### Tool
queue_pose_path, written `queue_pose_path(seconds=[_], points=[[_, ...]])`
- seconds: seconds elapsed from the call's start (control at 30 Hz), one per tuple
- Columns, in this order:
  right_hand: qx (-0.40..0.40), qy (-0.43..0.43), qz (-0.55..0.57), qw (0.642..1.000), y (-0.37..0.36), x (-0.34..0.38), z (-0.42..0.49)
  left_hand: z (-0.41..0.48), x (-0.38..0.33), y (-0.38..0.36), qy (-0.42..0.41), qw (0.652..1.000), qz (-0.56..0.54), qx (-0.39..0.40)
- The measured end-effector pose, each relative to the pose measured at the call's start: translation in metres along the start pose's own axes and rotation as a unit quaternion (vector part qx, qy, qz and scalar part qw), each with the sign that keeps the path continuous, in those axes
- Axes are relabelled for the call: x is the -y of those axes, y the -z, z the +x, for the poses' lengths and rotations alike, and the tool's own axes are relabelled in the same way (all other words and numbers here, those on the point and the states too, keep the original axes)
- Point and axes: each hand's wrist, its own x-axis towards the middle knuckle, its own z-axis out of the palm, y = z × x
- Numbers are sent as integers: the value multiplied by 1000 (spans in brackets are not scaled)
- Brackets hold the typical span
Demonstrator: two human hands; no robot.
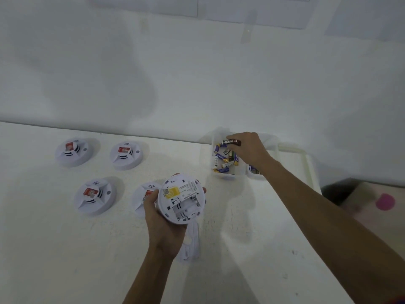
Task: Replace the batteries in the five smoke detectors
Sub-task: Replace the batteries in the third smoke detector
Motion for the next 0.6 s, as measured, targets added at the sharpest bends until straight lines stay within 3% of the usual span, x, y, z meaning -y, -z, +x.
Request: queue_pose_path(seconds=[0.17,0.33,0.47,0.6], points=[[-28,-24,145,989,21,38,-39,-4,-14,-5,20,1000,-7,17],[-30,-26,341,939,25,92,-89,-12,-32,-1,35,999,-13,36],[-35,-13,386,922,21,140,-124,-18,-51,7,40,998,-13,49],[-29,11,367,930,6,177,-149,-24,-69,17,31,998,-24,43]])
